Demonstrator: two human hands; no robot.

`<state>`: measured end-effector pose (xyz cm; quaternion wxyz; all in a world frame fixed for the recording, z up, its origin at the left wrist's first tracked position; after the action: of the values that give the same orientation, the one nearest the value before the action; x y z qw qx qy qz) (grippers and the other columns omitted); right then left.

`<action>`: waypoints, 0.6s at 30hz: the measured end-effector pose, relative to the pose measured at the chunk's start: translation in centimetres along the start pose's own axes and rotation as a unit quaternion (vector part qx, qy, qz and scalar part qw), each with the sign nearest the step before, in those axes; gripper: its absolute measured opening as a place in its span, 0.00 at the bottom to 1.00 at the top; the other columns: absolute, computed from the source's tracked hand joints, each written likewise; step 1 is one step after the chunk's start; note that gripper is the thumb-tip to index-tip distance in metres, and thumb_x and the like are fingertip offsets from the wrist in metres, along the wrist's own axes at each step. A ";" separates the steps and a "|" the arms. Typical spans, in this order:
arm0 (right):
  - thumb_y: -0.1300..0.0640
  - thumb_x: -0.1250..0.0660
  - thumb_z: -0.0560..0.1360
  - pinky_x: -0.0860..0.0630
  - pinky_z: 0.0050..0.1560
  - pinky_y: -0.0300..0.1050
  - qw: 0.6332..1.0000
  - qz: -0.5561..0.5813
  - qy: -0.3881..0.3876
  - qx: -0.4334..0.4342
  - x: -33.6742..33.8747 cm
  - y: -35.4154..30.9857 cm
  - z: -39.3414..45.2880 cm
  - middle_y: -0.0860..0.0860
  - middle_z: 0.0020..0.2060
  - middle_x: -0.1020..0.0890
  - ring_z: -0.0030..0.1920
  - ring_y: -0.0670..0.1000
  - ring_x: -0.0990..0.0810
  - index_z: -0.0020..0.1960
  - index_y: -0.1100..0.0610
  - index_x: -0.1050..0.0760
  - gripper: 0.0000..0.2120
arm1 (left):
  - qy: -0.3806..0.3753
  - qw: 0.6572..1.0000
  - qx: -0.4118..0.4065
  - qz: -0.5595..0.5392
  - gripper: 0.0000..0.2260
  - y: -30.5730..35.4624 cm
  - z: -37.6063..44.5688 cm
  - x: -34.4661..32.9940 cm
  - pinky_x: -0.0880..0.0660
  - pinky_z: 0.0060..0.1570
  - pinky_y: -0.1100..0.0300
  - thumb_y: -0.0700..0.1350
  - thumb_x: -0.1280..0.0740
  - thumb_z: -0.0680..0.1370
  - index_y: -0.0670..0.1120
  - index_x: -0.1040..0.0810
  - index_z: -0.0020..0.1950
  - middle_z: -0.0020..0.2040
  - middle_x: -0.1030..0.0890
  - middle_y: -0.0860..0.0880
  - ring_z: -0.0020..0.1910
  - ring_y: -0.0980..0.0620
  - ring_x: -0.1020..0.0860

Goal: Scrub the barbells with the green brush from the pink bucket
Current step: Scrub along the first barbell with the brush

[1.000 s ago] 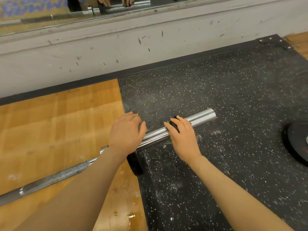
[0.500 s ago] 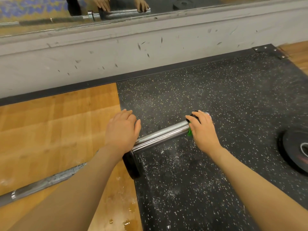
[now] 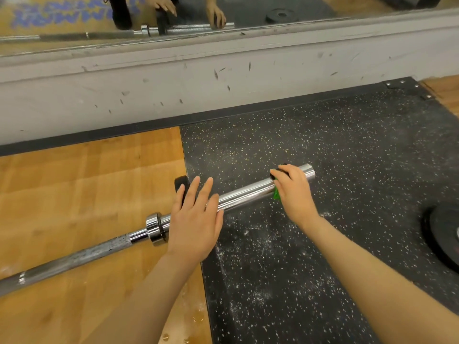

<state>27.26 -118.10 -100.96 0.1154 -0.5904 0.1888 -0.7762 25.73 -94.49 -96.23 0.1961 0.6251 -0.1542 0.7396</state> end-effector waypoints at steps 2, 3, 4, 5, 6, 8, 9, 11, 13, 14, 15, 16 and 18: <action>0.62 0.37 0.79 0.36 0.71 0.49 1.000 0.025 -0.006 0.016 -1.4 -1.4 -0.9 0.57 0.67 0.28 0.69 0.58 0.34 0.67 0.60 0.26 0.16 | 0.006 1.000 -0.012 0.002 0.19 -0.4 0.8 -0.1 0.42 0.71 0.42 0.52 0.46 0.79 0.45 0.20 0.57 0.69 0.27 0.44 0.72 0.41 0.34; 0.64 0.35 0.78 0.35 0.70 0.54 0.999 0.015 -0.003 0.039 -2.2 -2.4 -1.3 0.58 0.67 0.28 0.70 0.59 0.34 0.67 0.60 0.26 0.18 | 0.008 1.000 -0.014 0.002 0.20 -0.7 1.2 -0.1 0.41 0.71 0.42 0.53 0.46 0.78 0.45 0.19 0.56 0.68 0.26 0.44 0.71 0.41 0.34; 0.67 0.32 0.75 0.33 0.69 0.58 0.998 0.005 0.001 0.065 -3.0 -3.4 -1.4 0.59 0.67 0.28 0.70 0.61 0.34 0.67 0.60 0.26 0.20 | 0.012 1.000 -0.014 0.001 0.20 -1.0 1.7 -0.2 0.40 0.70 0.43 0.53 0.46 0.78 0.44 0.19 0.56 0.68 0.26 0.44 0.71 0.41 0.33; 0.68 0.29 0.73 0.32 0.67 0.60 0.996 0.001 0.005 0.086 -3.7 -4.4 -1.5 0.60 0.66 0.27 0.69 0.62 0.33 0.67 0.61 0.26 0.23 | 0.016 1.000 -0.012 -0.002 0.20 -1.3 2.3 -0.2 0.39 0.70 0.43 0.53 0.45 0.78 0.44 0.19 0.55 0.67 0.25 0.43 0.70 0.41 0.32; 0.69 0.28 0.71 0.31 0.67 0.60 0.995 0.004 0.008 0.100 -4.4 -5.4 -1.4 0.60 0.66 0.26 0.69 0.62 0.32 0.66 0.61 0.26 0.24 | 0.019 1.000 -0.007 -0.006 0.20 -1.7 2.9 -0.2 0.38 0.69 0.43 0.53 0.45 0.78 0.44 0.19 0.55 0.66 0.25 0.43 0.69 0.40 0.31; 0.69 0.27 0.70 0.33 0.68 0.59 0.992 0.008 0.020 0.121 -5.3 -7.3 -1.1 0.60 0.64 0.25 0.68 0.62 0.32 0.65 0.61 0.25 0.25 | 0.015 1.000 0.001 -0.014 0.21 -2.4 3.8 -0.3 0.36 0.67 0.44 0.54 0.45 0.78 0.43 0.19 0.54 0.65 0.24 0.42 0.68 0.40 0.29; 0.69 0.27 0.70 0.35 0.69 0.59 0.992 0.003 0.027 0.124 -5.6 -7.8 -0.9 0.60 0.63 0.25 0.68 0.62 0.32 0.65 0.60 0.25 0.24 | 0.012 1.000 0.004 -0.019 0.21 -2.8 4.2 -0.4 0.35 0.67 0.43 0.54 0.46 0.78 0.43 0.19 0.53 0.65 0.23 0.41 0.67 0.40 0.29; 0.66 0.28 0.72 0.36 0.70 0.60 0.990 -0.019 0.046 0.129 -5.7 -8.3 -0.4 0.59 0.62 0.24 0.67 0.61 0.31 0.65 0.59 0.25 0.22 | 0.011 0.999 0.006 -0.033 0.22 -3.3 4.7 -0.4 0.32 0.66 0.44 0.54 0.46 0.78 0.42 0.19 0.53 0.64 0.23 0.41 0.67 0.40 0.28; 0.63 0.30 0.74 0.39 0.71 0.61 0.988 -0.047 0.050 0.142 -5.4 -8.2 -0.1 0.57 0.63 0.24 0.68 0.60 0.32 0.66 0.56 0.26 0.20 | 0.014 0.999 0.010 -0.042 0.21 -3.7 5.1 -0.5 0.31 0.65 0.44 0.54 0.46 0.78 0.43 0.19 0.53 0.64 0.23 0.41 0.67 0.41 0.28; 0.61 0.31 0.75 0.40 0.71 0.62 0.986 -0.057 0.047 0.150 -5.3 -8.1 0.1 0.56 0.63 0.25 0.69 0.58 0.32 0.66 0.54 0.27 0.20 | 0.015 0.999 0.012 -0.046 0.21 -3.8 5.3 -0.5 0.31 0.65 0.44 0.54 0.46 0.78 0.43 0.19 0.53 0.63 0.22 0.41 0.67 0.41 0.28; 0.60 0.31 0.75 0.41 0.72 0.62 0.984 -0.065 0.044 0.159 -5.1 -7.9 0.2 0.55 0.63 0.25 0.69 0.58 0.32 0.66 0.53 0.27 0.20 | 0.014 0.999 0.012 -0.050 0.21 -3.9 5.4 -0.5 0.31 0.65 0.44 0.54 0.46 0.78 0.43 0.19 0.53 0.63 0.22 0.41 0.67 0.41 0.28; 0.59 0.30 0.75 0.42 0.72 0.63 0.983 -0.072 0.041 0.163 -5.0 -7.6 0.4 0.54 0.63 0.25 0.69 0.57 0.32 0.66 0.52 0.27 0.20 | 0.013 0.998 0.011 -0.053 0.21 -3.9 5.5 -0.5 0.31 0.65 0.44 0.54 0.46 0.77 0.43 0.19 0.52 0.63 0.22 0.41 0.67 0.41 0.28; 0.60 0.30 0.75 0.42 0.71 0.64 0.987 -0.072 0.047 0.136 -4.5 -6.2 1.0 0.55 0.64 0.25 0.69 0.58 0.32 0.65 0.52 0.26 0.20 | 0.008 0.998 0.010 -0.061 0.21 -4.1 5.6 -0.6 0.31 0.65 0.44 0.54 0.46 0.77 0.43 0.18 0.52 0.62 0.22 0.41 0.67 0.41 0.28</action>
<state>29.76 -110.83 -101.96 0.1294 -0.5438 0.0438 -0.8280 32.63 -93.64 -95.90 0.2358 0.6289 -0.1072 0.7331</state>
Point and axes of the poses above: each hand's wrist, its own z-axis towards the middle knuckle, its own x-axis out of the back of the hand, y = z × x, the point moved 6 cm from there along z, towards the middle knuckle
